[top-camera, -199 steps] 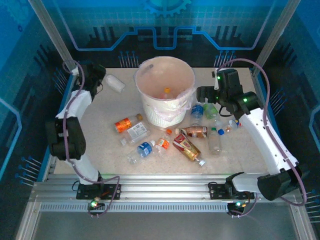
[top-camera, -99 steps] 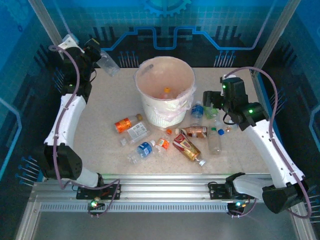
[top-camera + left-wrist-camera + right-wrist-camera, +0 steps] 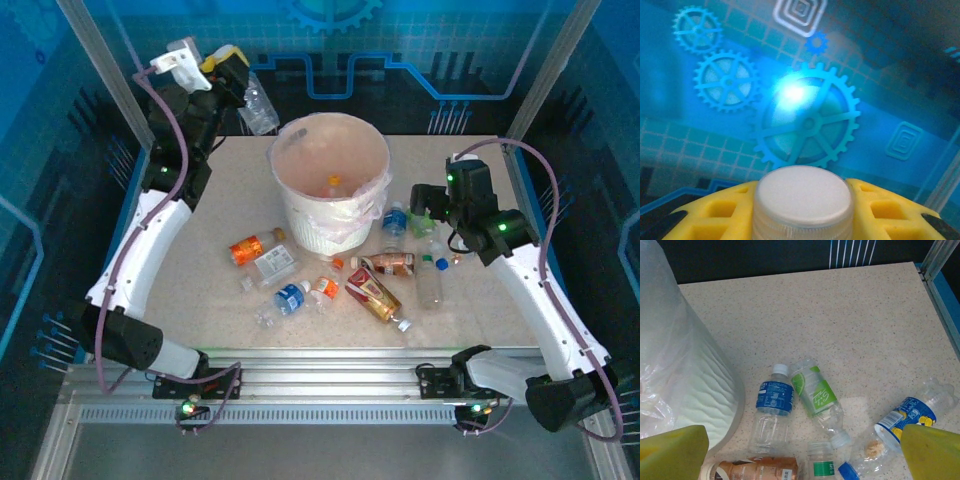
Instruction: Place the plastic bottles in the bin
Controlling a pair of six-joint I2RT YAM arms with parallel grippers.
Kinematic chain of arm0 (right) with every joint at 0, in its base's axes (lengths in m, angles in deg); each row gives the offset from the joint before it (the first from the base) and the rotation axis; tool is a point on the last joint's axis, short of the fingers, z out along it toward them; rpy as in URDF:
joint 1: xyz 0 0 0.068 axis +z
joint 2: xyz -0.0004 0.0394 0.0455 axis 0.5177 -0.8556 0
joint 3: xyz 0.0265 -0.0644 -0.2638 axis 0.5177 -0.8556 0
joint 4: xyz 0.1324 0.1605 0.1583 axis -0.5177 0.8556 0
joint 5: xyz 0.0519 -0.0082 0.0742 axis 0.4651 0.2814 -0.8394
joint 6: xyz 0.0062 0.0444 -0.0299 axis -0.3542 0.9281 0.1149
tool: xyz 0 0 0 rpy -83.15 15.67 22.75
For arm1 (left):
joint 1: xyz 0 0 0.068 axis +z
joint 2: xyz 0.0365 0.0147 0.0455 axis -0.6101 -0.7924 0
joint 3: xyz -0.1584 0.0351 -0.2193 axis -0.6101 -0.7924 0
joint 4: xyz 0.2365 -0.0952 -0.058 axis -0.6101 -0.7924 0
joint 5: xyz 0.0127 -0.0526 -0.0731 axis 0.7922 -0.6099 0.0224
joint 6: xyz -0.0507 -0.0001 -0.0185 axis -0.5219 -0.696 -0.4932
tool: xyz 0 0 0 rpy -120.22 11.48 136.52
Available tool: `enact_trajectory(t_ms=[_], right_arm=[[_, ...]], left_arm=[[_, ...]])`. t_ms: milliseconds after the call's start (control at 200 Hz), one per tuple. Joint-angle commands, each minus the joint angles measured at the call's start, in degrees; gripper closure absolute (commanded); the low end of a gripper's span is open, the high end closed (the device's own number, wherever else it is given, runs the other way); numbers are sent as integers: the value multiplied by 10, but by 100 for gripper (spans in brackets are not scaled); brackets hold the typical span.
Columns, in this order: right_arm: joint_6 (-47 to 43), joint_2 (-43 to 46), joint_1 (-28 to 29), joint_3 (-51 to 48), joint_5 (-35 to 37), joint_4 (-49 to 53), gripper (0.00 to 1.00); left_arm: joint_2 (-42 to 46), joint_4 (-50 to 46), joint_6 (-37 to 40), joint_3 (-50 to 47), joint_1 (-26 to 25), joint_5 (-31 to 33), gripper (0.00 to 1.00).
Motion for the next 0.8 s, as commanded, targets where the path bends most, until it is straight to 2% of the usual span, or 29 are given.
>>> enact_trajectory(t_ms=[0, 405, 795], right_arm=[[15, 11, -8, -7, 7, -1, 0], [29, 12, -9, -15, 12, 4, 0], [63, 7, -18, -32, 24, 30, 0]], left_arm=[[-23, 28, 34, 35, -26, -24, 73], [-75, -14, 92, 59, -105, -72, 74], [-129, -65, 148, 57, -142, -101, 72]])
